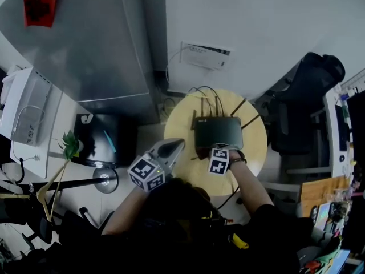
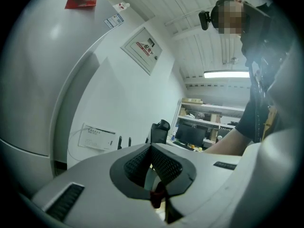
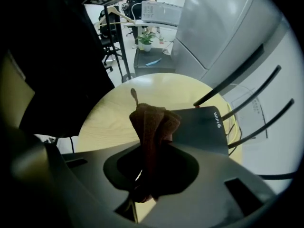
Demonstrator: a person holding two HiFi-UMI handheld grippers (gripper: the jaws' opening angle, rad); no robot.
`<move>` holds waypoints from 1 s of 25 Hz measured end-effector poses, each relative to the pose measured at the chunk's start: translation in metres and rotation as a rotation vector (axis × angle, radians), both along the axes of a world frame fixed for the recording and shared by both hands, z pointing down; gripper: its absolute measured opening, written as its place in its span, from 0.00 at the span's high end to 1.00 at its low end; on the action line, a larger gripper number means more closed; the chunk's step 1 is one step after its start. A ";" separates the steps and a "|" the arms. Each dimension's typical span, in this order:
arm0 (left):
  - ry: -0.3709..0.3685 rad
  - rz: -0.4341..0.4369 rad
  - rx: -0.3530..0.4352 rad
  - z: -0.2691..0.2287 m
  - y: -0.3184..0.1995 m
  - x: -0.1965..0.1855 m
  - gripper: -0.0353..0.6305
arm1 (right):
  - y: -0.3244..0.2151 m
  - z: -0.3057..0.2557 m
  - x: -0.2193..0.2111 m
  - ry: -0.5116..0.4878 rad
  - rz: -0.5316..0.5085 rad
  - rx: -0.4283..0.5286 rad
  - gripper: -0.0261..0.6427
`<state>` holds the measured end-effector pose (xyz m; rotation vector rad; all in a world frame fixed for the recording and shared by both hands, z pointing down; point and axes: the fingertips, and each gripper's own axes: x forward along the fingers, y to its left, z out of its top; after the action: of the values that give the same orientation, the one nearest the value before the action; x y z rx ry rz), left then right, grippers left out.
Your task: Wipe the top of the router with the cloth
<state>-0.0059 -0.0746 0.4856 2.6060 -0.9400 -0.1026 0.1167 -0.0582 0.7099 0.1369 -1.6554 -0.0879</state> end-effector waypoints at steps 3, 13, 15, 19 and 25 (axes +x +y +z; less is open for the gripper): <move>-0.007 0.005 -0.005 0.001 -0.001 0.000 0.95 | 0.004 -0.006 0.007 -0.040 0.003 -0.128 0.86; -0.037 -0.099 -0.040 0.010 -0.007 -0.027 0.95 | -0.145 -0.051 0.048 -0.090 0.096 0.283 0.86; -0.047 -0.119 -0.042 0.011 -0.006 -0.031 0.95 | -0.156 -0.042 0.045 -0.065 0.073 0.298 0.86; -0.062 -0.153 -0.051 0.012 -0.005 -0.038 0.95 | -0.164 -0.019 0.039 0.002 0.018 0.340 0.86; -0.043 -0.150 -0.058 0.019 0.000 -0.039 0.95 | -0.152 0.000 0.039 0.013 0.060 0.209 0.86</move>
<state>-0.0446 -0.0751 0.5045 2.4918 -1.1355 -0.0571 0.1554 -0.2107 0.7101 0.3444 -1.6252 -0.2159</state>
